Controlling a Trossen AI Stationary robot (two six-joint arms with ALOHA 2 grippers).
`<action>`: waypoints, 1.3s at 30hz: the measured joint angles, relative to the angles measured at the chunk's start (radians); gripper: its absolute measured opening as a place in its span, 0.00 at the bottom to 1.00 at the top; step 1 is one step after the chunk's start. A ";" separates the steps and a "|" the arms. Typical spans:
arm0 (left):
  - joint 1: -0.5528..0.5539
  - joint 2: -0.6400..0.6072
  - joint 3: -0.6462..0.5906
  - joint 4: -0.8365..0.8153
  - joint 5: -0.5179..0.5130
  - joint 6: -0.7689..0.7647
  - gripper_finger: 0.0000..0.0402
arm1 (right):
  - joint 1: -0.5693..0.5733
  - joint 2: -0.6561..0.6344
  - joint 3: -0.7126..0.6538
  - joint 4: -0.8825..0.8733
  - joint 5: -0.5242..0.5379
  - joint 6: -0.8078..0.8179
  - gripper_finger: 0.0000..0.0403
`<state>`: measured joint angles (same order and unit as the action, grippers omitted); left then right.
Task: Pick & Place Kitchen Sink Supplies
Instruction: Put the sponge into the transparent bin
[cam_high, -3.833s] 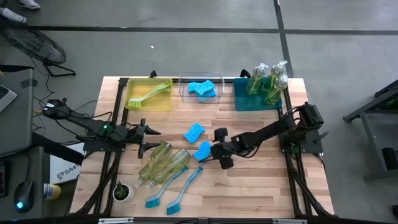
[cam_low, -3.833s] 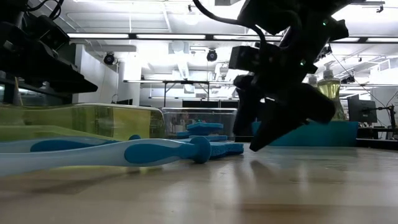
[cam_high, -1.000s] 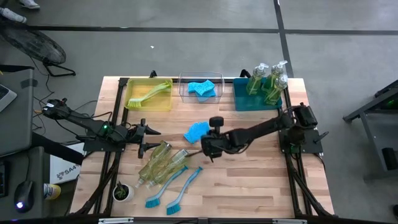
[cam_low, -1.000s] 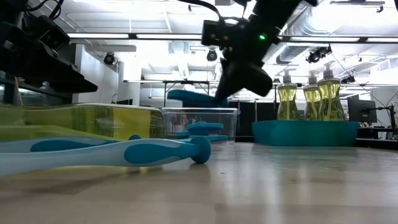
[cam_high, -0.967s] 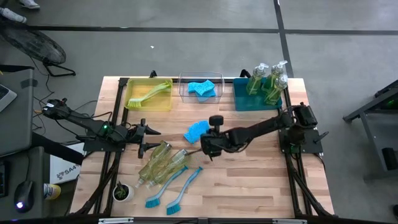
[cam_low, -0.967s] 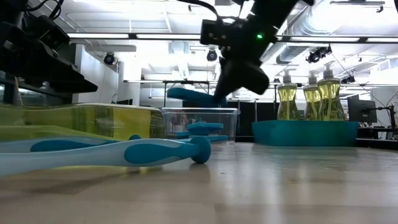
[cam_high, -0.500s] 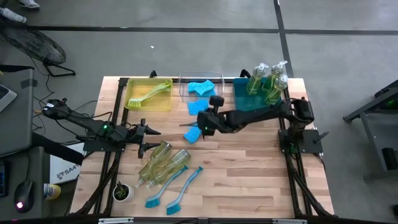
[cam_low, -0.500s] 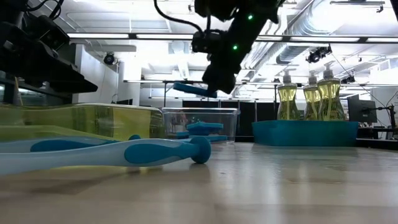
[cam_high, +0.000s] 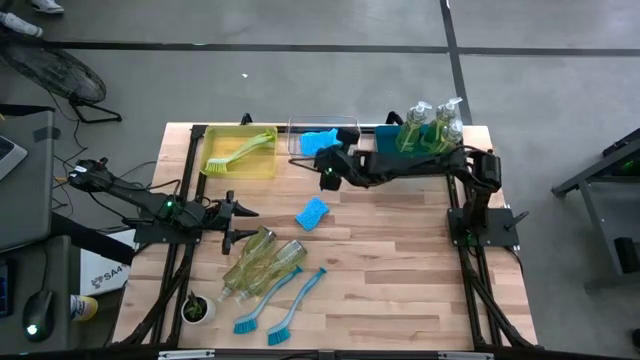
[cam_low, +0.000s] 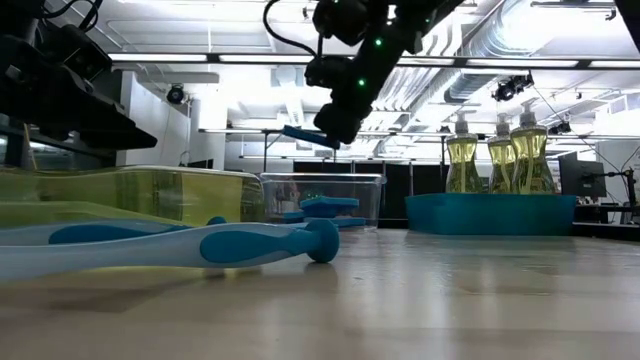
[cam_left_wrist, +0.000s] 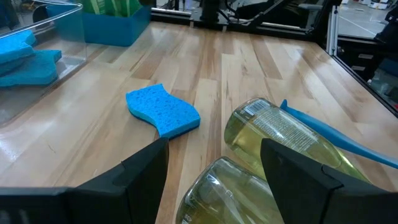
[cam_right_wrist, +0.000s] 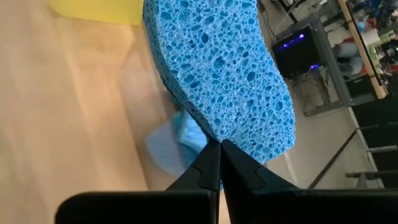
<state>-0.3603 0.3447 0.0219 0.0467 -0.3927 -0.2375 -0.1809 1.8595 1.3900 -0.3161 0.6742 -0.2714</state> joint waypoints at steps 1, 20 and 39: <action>0.000 0.000 0.000 0.000 0.000 0.000 0.62 | -0.008 0.001 0.014 -0.021 0.000 0.000 0.00; 0.000 0.000 0.000 -0.001 0.000 0.000 0.62 | -0.123 0.008 0.103 -0.176 -0.139 -0.047 0.00; 0.000 0.000 0.000 -0.002 0.000 0.000 0.62 | -0.268 0.044 0.101 -0.274 -0.323 -0.045 0.00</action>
<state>-0.3603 0.3443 0.0218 0.0452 -0.3927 -0.2379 -0.4487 1.9034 1.4910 -0.5901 0.3508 -0.3166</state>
